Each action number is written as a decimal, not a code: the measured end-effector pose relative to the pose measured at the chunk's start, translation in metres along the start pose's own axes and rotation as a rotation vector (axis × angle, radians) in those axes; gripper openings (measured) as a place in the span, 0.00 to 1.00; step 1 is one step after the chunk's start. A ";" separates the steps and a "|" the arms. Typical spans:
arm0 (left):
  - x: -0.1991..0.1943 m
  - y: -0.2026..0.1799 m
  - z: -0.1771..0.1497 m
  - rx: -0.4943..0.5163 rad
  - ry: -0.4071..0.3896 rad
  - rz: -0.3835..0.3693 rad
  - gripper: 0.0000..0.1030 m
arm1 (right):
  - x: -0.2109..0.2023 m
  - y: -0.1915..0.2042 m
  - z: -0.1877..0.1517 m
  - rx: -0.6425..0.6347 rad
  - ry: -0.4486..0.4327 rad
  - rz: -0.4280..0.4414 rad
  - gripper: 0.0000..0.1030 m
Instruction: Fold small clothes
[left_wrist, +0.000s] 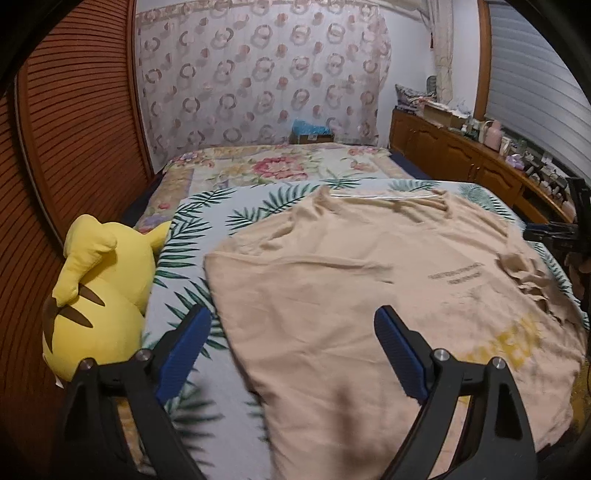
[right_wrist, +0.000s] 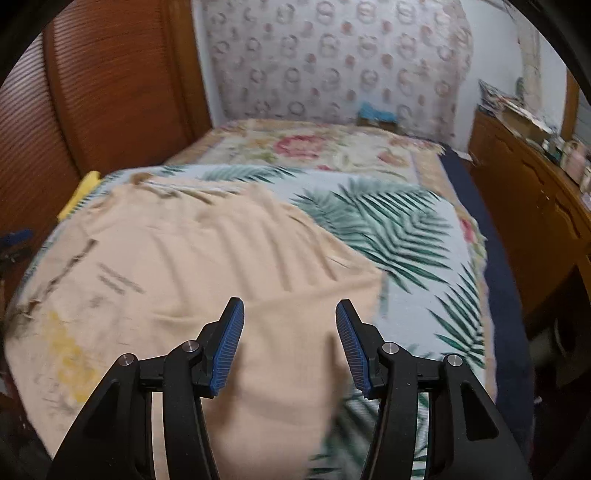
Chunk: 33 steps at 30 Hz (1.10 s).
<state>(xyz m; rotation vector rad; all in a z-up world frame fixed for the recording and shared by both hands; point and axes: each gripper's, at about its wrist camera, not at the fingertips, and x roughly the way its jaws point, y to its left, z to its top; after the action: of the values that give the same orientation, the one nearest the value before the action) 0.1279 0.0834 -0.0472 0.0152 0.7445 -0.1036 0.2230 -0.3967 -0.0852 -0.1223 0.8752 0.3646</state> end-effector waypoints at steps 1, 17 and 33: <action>0.005 0.004 0.002 -0.003 0.008 0.004 0.86 | 0.004 -0.006 -0.001 0.006 0.011 -0.010 0.52; 0.082 0.043 0.036 -0.008 0.105 0.037 0.75 | 0.033 -0.018 0.009 -0.007 0.036 -0.036 0.53; 0.106 0.057 0.041 -0.034 0.138 -0.010 0.56 | 0.039 -0.011 0.018 -0.034 0.058 -0.013 0.49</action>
<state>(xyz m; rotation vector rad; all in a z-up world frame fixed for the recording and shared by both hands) 0.2387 0.1288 -0.0900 -0.0135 0.8845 -0.1000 0.2626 -0.3923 -0.1040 -0.1703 0.9253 0.3654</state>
